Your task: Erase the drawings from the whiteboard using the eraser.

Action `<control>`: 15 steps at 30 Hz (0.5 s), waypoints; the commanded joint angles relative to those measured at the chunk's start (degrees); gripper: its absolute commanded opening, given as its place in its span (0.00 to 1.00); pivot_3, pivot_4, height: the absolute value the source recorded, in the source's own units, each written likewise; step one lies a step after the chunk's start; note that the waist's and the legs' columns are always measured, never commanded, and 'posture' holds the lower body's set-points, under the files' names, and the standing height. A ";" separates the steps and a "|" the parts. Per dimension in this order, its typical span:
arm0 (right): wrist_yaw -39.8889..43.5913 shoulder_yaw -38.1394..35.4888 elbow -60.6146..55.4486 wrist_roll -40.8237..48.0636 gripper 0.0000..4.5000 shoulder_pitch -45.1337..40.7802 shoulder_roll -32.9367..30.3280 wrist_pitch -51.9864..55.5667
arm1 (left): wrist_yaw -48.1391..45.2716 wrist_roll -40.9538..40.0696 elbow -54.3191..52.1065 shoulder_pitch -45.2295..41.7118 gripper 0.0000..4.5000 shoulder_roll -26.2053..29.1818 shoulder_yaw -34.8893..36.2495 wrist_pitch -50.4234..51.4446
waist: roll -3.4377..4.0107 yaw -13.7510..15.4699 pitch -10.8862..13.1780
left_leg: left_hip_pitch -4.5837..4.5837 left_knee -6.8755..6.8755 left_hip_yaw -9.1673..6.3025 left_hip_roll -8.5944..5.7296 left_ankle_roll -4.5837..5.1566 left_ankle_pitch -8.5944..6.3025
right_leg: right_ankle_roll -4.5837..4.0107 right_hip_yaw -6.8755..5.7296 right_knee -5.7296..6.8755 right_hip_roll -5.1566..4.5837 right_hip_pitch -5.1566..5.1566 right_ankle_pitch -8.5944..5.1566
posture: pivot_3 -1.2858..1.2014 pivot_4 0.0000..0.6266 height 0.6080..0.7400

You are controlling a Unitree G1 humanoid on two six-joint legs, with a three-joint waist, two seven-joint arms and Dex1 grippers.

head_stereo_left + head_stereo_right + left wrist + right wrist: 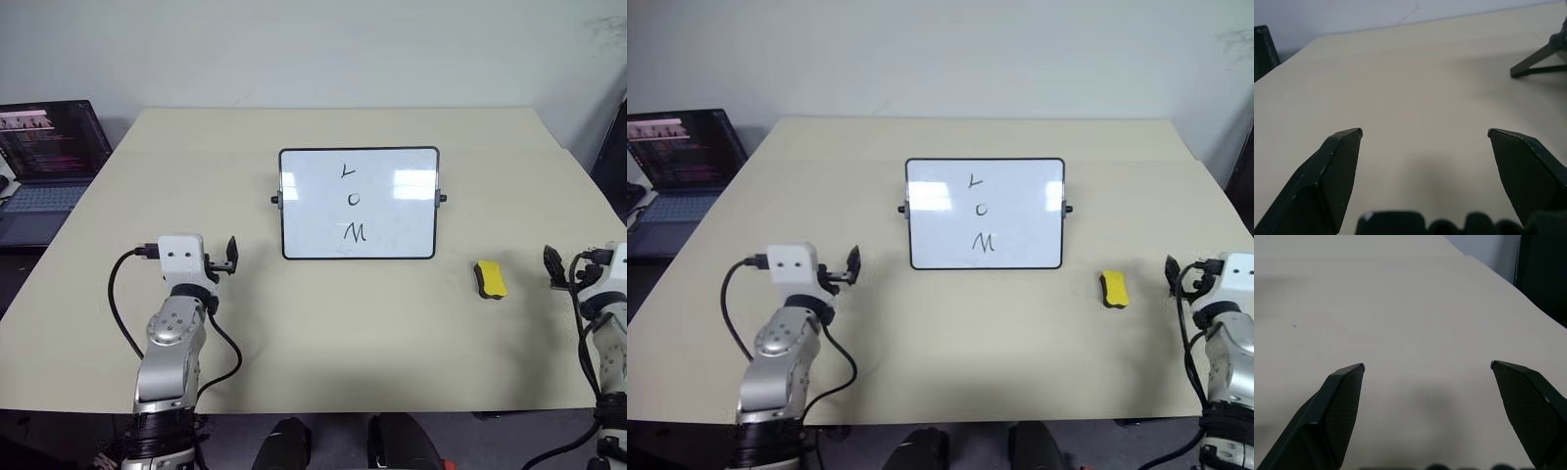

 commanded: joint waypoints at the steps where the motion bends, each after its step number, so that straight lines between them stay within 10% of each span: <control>1: -1.13 -1.91 -2.84 0.79 0.99 0.20 -1.71 4.08 | 0.39 -0.52 -1.25 -0.58 1.00 -0.35 1.19 -0.39 | -0.01 0.06 0.00 | 0.00 0.01 0.00 0.00 0.00 0.00 | 0.01 0.00 0.00 0.00 0.00 0.00 | 0.52 0.24 1.00; 15: 1.92 1.64 -11.60 2.50 0.99 -0.81 4.89 -2.16 | -14.46 -9.07 -0.99 -1.65 1.00 7.94 4.69 0.09 | -0.01 -0.06 0.00 | 0.03 0.01 0.07 0.01 0.00 0.00 | 0.01 0.03 -0.01 0.06 -0.01 0.00 | 0.52 0.24 1.00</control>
